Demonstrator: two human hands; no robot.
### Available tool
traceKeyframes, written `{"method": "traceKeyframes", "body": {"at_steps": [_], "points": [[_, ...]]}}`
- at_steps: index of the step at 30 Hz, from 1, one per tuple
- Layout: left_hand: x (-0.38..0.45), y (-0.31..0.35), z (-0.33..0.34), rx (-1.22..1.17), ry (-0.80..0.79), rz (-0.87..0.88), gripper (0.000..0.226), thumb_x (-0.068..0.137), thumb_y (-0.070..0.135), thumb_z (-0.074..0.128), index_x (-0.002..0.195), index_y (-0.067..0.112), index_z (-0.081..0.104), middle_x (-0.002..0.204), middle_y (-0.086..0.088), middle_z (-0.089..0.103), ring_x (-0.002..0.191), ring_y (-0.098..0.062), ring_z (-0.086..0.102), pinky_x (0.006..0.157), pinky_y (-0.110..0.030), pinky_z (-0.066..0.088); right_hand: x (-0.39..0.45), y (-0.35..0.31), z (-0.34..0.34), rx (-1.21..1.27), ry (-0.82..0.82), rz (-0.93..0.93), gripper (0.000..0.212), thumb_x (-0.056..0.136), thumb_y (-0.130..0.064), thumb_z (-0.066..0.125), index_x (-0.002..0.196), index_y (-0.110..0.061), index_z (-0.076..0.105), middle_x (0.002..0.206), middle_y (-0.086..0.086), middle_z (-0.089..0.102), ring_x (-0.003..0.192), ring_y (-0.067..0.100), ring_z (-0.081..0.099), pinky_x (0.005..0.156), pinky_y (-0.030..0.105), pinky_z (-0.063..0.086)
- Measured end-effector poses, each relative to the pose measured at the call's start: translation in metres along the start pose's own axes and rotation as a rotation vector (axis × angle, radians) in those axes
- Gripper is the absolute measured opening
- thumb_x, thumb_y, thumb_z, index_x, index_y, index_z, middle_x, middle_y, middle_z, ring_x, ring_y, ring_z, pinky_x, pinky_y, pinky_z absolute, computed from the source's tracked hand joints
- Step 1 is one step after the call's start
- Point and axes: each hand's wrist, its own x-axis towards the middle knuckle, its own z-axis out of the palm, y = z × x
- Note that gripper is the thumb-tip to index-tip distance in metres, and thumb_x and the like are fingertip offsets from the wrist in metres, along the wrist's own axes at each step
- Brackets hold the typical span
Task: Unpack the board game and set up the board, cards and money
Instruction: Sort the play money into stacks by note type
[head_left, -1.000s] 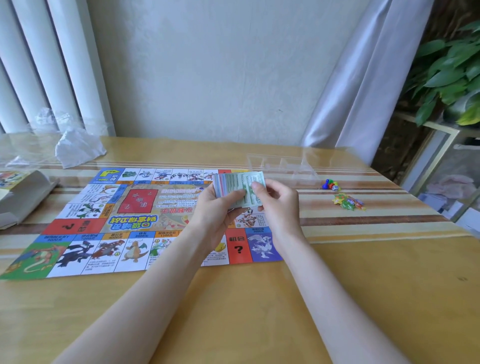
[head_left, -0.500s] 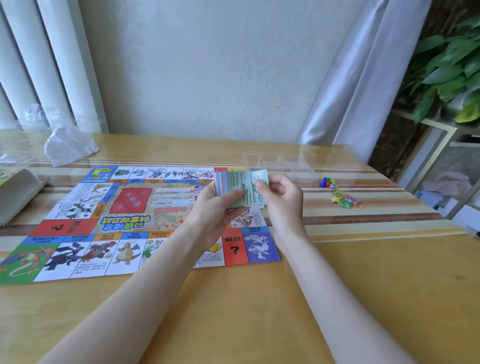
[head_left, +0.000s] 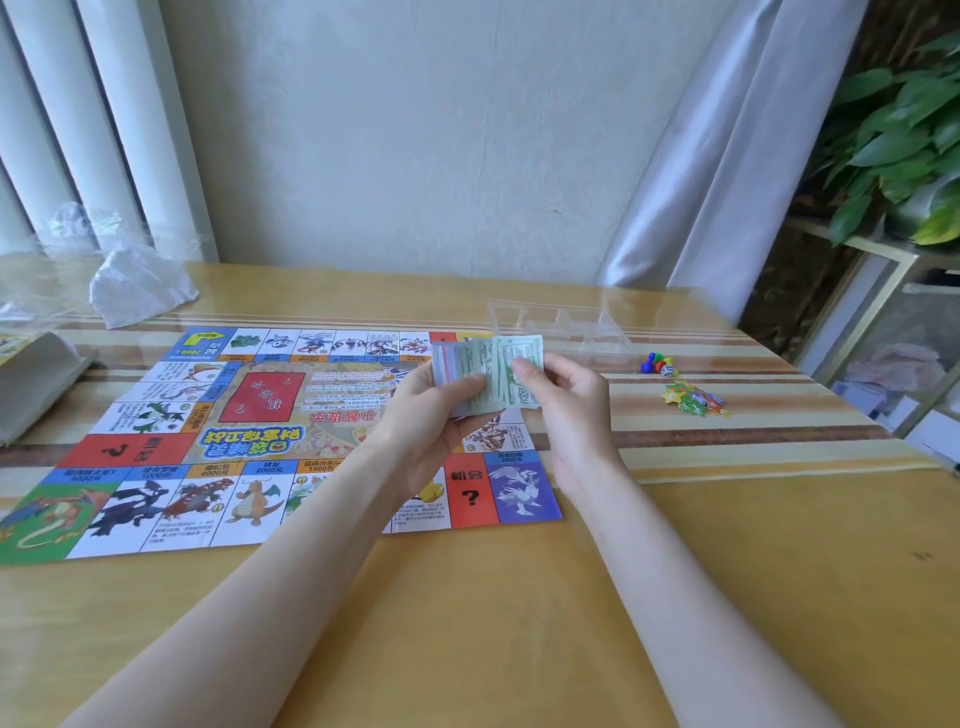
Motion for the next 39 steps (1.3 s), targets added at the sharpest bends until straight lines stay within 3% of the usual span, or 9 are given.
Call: {"method": "traceKeyframes", "body": {"at_steps": [5,9,12,15,18,26,32,35,39], "points": [[0.000,-0.002,-0.006,0.109,0.063,0.056,0.019,0.088,0.001,0.058,0.106,0.005,0.061,0.092,-0.007,0.070,0.077,-0.013,0.069,0.066,-0.020,0.057,-0.003,-0.002,0.004,-0.123,-0.034,-0.083,0.056,0.075,-0.038,0.063,0.087,0.015,0.053,0.096,0.042,0.051,0.069,0.041,0.058,0.068,0.049,0.049],[0.000,0.000,-0.003,0.022,0.001,-0.003,0.015,0.091,0.002,0.054,0.103,0.005,0.062,0.095,-0.009,0.071,0.086,-0.017,0.068,0.079,-0.025,0.057,-0.002,-0.001,-0.003,-0.095,0.045,-0.036,0.040,0.081,-0.025,0.067,0.083,0.014,0.055,0.071,0.028,0.056,0.068,0.015,0.040,0.065,0.032,0.035],[0.000,-0.001,-0.001,0.037,-0.001,0.016,0.017,0.091,-0.002,0.051,0.102,0.004,0.061,0.094,-0.009,0.070,0.081,-0.016,0.069,0.074,-0.023,0.057,-0.003,-0.002,-0.006,-0.052,0.042,-0.005,0.038,0.083,-0.022,0.068,0.088,0.015,0.057,0.091,0.036,0.058,0.071,0.013,0.044,0.064,0.026,0.037],[0.001,-0.002,-0.003,0.097,0.038,0.071,0.020,0.089,-0.003,0.054,0.107,0.003,0.060,0.094,-0.009,0.069,0.075,-0.012,0.069,0.066,-0.020,0.057,-0.005,-0.003,-0.002,-0.082,-0.044,-0.010,0.051,0.077,-0.035,0.068,0.089,0.013,0.055,0.095,0.038,0.059,0.072,0.030,0.059,0.074,0.039,0.049],[0.000,-0.001,-0.005,0.105,0.052,0.085,0.020,0.088,0.000,0.056,0.107,0.003,0.060,0.094,-0.008,0.070,0.076,-0.012,0.070,0.065,-0.019,0.056,-0.006,-0.002,-0.002,-0.076,-0.056,-0.006,0.036,0.083,-0.026,0.067,0.086,0.009,0.060,0.100,0.039,0.055,0.094,0.053,0.054,0.080,0.063,0.047],[-0.003,-0.002,0.001,0.069,0.035,0.031,0.014,0.093,0.005,0.051,0.103,0.006,0.060,0.091,-0.008,0.069,0.077,-0.012,0.069,0.070,-0.021,0.058,-0.004,0.003,-0.004,-0.116,0.064,0.052,0.013,0.083,-0.020,0.068,0.090,-0.010,0.073,0.088,0.005,0.073,0.093,0.026,0.066,0.088,0.046,0.052],[-0.003,-0.001,0.004,0.097,0.056,0.057,0.013,0.093,0.005,0.050,0.101,0.010,0.060,0.093,-0.008,0.067,0.082,-0.015,0.066,0.071,-0.020,0.057,-0.002,0.008,-0.001,-0.106,0.083,0.029,0.027,0.081,-0.025,0.069,0.101,-0.007,0.071,0.097,0.006,0.072,0.096,0.021,0.066,0.090,0.044,0.052],[-0.002,-0.001,0.002,0.076,0.098,0.070,0.012,0.094,0.005,0.050,0.099,0.011,0.059,0.091,-0.005,0.068,0.081,-0.013,0.066,0.071,-0.021,0.057,0.003,0.006,-0.004,-0.152,0.078,-0.007,0.035,0.079,-0.029,0.063,0.092,0.004,0.062,0.089,0.027,0.064,0.077,0.026,0.063,0.074,0.039,0.052],[0.001,-0.003,0.001,0.028,0.106,0.065,0.016,0.096,0.004,0.047,0.107,0.010,0.055,0.102,-0.012,0.069,0.094,-0.018,0.068,0.077,-0.026,0.057,0.018,-0.020,-0.033,-0.448,-0.017,-0.173,0.016,0.088,-0.010,0.055,0.083,0.004,0.058,0.076,0.017,0.060,0.071,0.027,0.053,0.063,0.032,0.040]]}}
